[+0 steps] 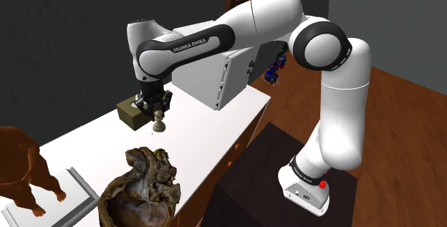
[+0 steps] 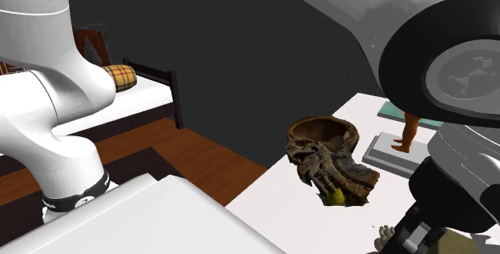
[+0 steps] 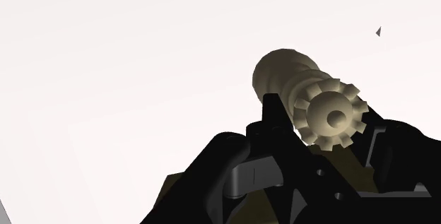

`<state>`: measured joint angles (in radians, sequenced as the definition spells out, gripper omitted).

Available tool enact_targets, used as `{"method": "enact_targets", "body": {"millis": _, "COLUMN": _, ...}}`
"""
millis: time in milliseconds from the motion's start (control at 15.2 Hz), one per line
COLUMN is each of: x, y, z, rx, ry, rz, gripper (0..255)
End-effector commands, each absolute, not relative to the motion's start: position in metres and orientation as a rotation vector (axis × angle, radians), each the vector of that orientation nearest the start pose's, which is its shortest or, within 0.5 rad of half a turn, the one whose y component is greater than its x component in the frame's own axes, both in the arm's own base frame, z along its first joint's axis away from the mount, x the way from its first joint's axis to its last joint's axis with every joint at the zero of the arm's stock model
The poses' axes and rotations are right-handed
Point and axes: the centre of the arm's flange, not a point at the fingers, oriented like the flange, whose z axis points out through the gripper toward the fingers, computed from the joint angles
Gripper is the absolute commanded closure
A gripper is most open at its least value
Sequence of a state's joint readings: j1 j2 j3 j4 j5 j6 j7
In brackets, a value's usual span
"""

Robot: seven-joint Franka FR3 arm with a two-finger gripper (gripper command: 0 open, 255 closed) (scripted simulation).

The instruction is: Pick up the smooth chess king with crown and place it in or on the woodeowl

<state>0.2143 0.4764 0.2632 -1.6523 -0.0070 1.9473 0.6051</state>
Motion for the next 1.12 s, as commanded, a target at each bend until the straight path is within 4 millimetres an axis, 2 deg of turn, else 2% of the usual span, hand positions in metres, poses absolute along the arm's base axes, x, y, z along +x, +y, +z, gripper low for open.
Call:
{"method": "enact_targets", "body": {"millis": 0, "x": 0.59, "y": 0.284, "z": 0.331, "rx": -3.105, "ry": 0.222, "rz": 0.315, "gripper": 255}}
{"method": "enact_targets", "body": {"millis": 462, "x": 0.59, "y": 0.284, "z": 0.331, "rx": -3.104, "ry": 0.222, "rz": 0.314, "gripper": 255}}
{"method": "enact_targets", "body": {"millis": 1056, "x": 0.59, "y": 0.284, "z": 0.378, "rx": -3.104, "ry": 0.222, "rz": 0.314, "gripper": 255}}
